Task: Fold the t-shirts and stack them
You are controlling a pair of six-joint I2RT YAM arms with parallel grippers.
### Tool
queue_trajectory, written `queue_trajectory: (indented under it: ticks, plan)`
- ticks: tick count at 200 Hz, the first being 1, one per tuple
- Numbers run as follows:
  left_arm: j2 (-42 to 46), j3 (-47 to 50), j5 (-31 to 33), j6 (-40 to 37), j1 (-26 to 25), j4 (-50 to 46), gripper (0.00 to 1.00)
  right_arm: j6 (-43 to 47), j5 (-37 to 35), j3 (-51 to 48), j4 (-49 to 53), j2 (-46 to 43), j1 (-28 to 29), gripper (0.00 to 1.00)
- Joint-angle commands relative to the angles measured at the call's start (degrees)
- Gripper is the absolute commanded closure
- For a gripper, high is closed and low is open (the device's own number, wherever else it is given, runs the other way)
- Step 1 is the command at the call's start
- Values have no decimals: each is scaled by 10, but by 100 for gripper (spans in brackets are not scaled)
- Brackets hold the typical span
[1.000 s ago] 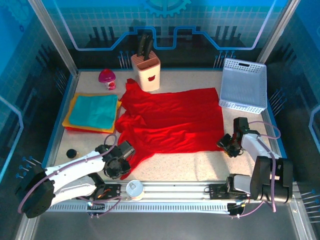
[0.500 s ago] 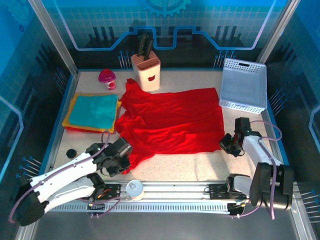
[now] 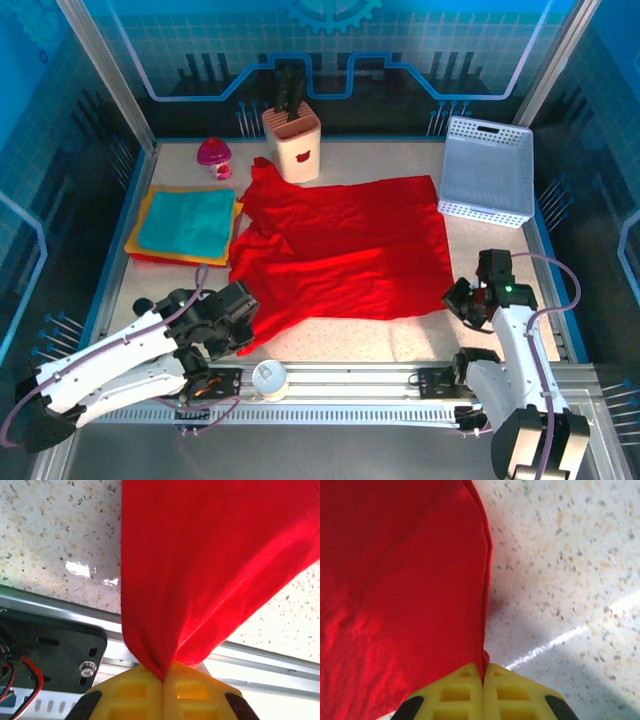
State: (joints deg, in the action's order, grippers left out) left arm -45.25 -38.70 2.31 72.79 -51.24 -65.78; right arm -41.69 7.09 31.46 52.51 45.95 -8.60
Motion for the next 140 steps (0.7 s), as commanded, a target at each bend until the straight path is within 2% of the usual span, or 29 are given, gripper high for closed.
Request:
queue_trajectory:
  ticks: [1,54,93,120,140]
  plan:
    - [7,-43,9,27,-21,-56,100,-17,-3,11,63,-27,0,100]
    - [11,-157,48,23,-28,-133,100,-24,22,83,98,-29,-15,100]
    - [18,-177,45,36,-59,-132,100,-1,10,107,140,-51,-15,100]
    - [7,-242,22,-14,-60,-163,100,4,11,121,159,-83,-15,100]
    - [-10,-320,40,-58,-60,-226,100,14,1,132,173,-91,-15,100]
